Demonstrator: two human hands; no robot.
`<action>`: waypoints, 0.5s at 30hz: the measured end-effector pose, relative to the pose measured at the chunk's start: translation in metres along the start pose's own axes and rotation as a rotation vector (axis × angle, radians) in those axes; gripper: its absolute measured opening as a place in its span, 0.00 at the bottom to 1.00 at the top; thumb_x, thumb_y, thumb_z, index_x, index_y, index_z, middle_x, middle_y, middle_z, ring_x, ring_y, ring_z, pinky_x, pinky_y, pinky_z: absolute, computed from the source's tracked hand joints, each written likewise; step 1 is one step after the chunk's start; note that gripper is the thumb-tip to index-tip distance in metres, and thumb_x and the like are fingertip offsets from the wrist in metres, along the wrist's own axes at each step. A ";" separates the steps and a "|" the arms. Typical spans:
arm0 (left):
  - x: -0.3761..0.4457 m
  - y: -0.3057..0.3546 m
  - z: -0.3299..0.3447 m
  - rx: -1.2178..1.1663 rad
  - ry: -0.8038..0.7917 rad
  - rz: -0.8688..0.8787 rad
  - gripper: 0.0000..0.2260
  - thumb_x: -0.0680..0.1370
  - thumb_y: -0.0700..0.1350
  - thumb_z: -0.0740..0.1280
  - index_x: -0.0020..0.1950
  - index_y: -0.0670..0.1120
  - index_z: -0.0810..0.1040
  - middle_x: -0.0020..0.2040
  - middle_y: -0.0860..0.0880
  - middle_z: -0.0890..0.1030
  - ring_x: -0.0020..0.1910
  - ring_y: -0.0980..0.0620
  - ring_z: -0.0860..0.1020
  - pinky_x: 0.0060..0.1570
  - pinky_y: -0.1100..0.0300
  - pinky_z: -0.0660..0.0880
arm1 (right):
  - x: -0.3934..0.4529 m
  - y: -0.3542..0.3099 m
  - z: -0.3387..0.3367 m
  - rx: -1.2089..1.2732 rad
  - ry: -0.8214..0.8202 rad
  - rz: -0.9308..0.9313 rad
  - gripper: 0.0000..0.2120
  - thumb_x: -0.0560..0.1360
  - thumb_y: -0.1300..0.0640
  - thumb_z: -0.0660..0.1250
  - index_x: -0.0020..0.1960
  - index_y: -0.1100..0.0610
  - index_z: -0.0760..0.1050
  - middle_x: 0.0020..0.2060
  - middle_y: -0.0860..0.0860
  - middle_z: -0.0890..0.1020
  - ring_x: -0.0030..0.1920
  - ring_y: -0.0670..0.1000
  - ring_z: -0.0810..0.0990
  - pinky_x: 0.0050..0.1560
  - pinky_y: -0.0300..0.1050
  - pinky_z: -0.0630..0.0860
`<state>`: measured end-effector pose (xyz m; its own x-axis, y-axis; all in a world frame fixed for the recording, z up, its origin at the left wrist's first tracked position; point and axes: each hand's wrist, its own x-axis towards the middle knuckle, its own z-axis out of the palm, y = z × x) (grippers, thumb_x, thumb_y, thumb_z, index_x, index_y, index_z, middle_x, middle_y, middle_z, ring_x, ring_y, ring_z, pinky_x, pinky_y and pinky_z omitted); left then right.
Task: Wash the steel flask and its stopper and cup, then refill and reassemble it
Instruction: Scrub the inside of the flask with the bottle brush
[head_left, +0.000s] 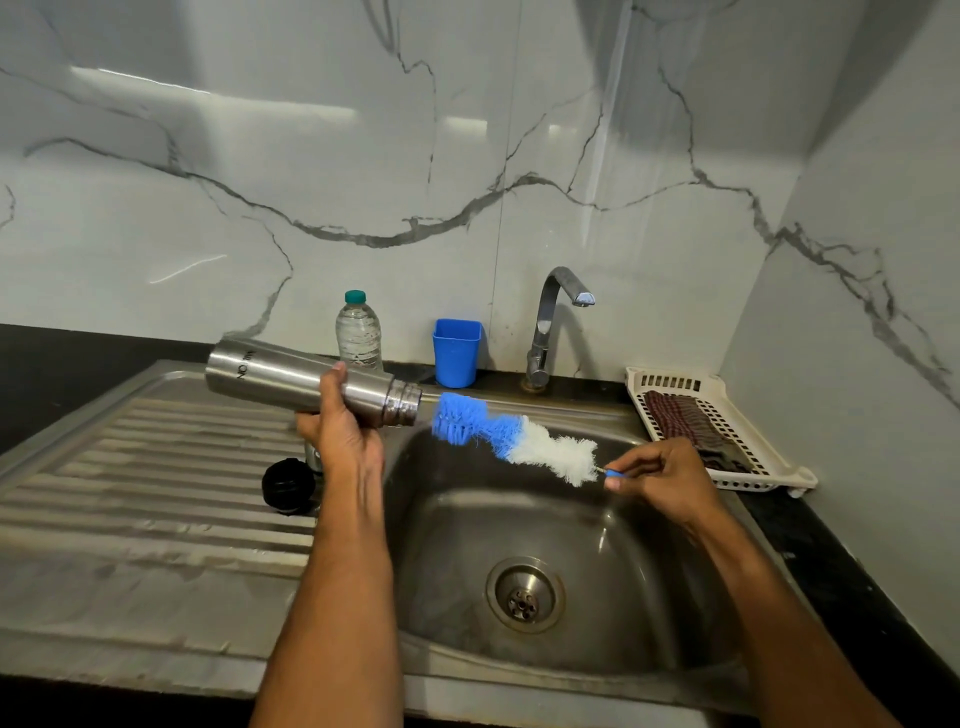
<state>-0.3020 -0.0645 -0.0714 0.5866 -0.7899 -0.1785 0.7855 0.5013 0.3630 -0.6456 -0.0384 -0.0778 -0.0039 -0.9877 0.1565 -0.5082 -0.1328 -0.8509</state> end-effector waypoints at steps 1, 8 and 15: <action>0.001 0.001 -0.001 -0.005 -0.003 0.005 0.31 0.72 0.38 0.77 0.70 0.49 0.67 0.63 0.42 0.81 0.57 0.43 0.84 0.53 0.39 0.82 | 0.001 0.001 -0.002 -0.021 0.012 0.008 0.11 0.64 0.71 0.80 0.40 0.57 0.86 0.33 0.52 0.87 0.35 0.49 0.85 0.40 0.37 0.81; -0.005 -0.009 0.002 -0.009 -0.034 -0.043 0.31 0.71 0.39 0.78 0.70 0.53 0.71 0.63 0.45 0.82 0.60 0.44 0.82 0.60 0.38 0.79 | 0.005 -0.011 0.006 -0.137 0.107 0.001 0.11 0.67 0.55 0.82 0.41 0.42 0.84 0.33 0.44 0.86 0.38 0.46 0.84 0.45 0.42 0.80; -0.009 -0.014 0.006 0.038 -0.078 -0.023 0.32 0.69 0.38 0.79 0.70 0.50 0.73 0.62 0.46 0.83 0.60 0.47 0.83 0.55 0.43 0.82 | 0.015 -0.063 0.016 -0.451 0.342 -0.142 0.09 0.74 0.46 0.75 0.50 0.48 0.87 0.41 0.48 0.87 0.42 0.52 0.84 0.44 0.45 0.77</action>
<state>-0.3194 -0.0671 -0.0697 0.5504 -0.8268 -0.1161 0.7897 0.4703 0.3940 -0.5999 -0.0458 -0.0296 -0.1485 -0.8701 0.4700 -0.8401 -0.1397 -0.5241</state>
